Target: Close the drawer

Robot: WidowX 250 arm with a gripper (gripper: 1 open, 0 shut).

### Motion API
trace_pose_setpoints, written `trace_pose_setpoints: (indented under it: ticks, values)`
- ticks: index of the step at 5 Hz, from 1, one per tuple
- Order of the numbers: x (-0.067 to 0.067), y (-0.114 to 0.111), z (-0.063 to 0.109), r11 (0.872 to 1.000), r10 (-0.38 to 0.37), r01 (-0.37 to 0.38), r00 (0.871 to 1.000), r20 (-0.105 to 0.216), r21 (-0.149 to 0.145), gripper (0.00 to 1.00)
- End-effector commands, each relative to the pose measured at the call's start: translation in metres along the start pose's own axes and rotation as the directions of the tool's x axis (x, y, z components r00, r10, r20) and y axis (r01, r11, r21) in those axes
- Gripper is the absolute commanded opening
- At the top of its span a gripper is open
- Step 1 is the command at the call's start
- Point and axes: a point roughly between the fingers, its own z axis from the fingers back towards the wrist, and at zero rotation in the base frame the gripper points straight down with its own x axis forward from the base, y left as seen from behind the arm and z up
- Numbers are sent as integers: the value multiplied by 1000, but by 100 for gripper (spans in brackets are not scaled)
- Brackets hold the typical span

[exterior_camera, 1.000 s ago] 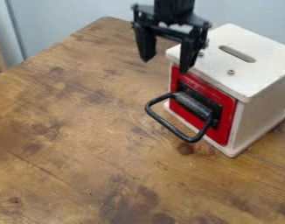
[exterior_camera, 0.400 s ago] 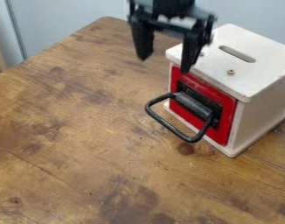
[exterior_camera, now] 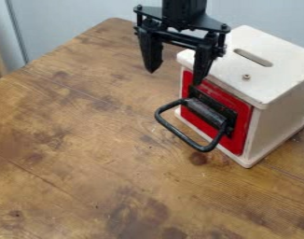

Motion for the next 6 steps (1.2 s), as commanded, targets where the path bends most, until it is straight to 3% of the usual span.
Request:
trace_pose_setpoints:
  ticks: [1, 2, 3, 4, 6]
  values:
    - [-6, 6, 48, 994, -98, 102, 988, 118, -27, 100]
    - [-10, 21, 45, 985, -170, 173, 980, 102, -26, 100]
    - [-12, 30, 43, 983, -181, 183, 979, 98, -18, 100]
    - [-13, 30, 38, 982, -185, 187, 976, 113, -8, 100]
    - [-7, 19, 26, 995, -101, 102, 991, 87, -7, 100]
